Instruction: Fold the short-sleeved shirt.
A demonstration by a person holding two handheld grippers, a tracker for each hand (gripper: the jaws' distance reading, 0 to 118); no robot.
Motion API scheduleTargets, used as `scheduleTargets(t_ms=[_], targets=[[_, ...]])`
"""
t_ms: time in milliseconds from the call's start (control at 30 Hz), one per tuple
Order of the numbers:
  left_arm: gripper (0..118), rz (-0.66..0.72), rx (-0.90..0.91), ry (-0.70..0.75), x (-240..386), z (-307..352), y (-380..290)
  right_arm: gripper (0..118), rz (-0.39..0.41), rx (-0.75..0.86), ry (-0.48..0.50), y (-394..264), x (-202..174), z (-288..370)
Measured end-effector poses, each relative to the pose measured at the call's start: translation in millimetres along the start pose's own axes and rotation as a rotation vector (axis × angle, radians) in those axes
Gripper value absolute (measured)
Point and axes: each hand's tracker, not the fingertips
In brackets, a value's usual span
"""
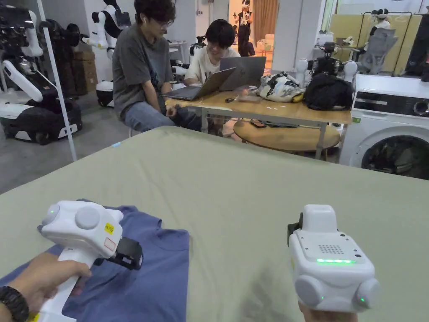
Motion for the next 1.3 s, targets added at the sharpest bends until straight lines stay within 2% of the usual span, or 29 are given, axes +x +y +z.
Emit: scheduleTargets(t_ms=[200, 233, 333, 367, 433, 467, 667, 867, 933, 1100, 1300], targets=[[91, 0.061, -0.082, 0.073, -3, -52, -11, 0, 0.027, -0.034, -0.009, -11, 9, 1], [92, 0.049, -0.064, 0.059, 0, -58, -17, 0, 0.03, -0.038, -0.012, -12, 11, 2], [89, -0.001, 0.052, 0.14, 16, -51, -29, 0, 0.032, -0.049, -0.02, -15, 17, 6], [80, -0.02, 0.056, 0.137, 18, -48, -31, 0, 0.031, -0.048, -0.022, -16, 20, 7], [31, -0.028, 0.114, 0.09, 21, -39, -34, 0, 0.032, -0.05, -0.03, -19, 23, 9], [0, -0.035, 0.141, 0.104, 22, -35, -35, 0, 0.034, -0.051, -0.032, -21, 24, 9], [0, 0.021, 0.224, 0.058, 11, -25, -39, 0, 0.021, -0.066, -0.04, -25, 32, 13], [0, 0.016, 0.42, -0.002, 32, 35, -15, 0, 0.006, -0.053, -0.065, -21, 49, 20], [0, -0.023, 0.463, -0.029, 46, 52, 0, 0, -0.002, -0.045, -0.08, -18, 57, 23], [0, -0.093, 0.568, -0.147, 100, 90, 33, 0, -0.018, -0.035, -0.122, -12, 79, 35], [0, -0.254, 0.641, -0.298, 200, 115, 63, 0, -0.043, -0.02, -0.199, -9, 120, 56]])
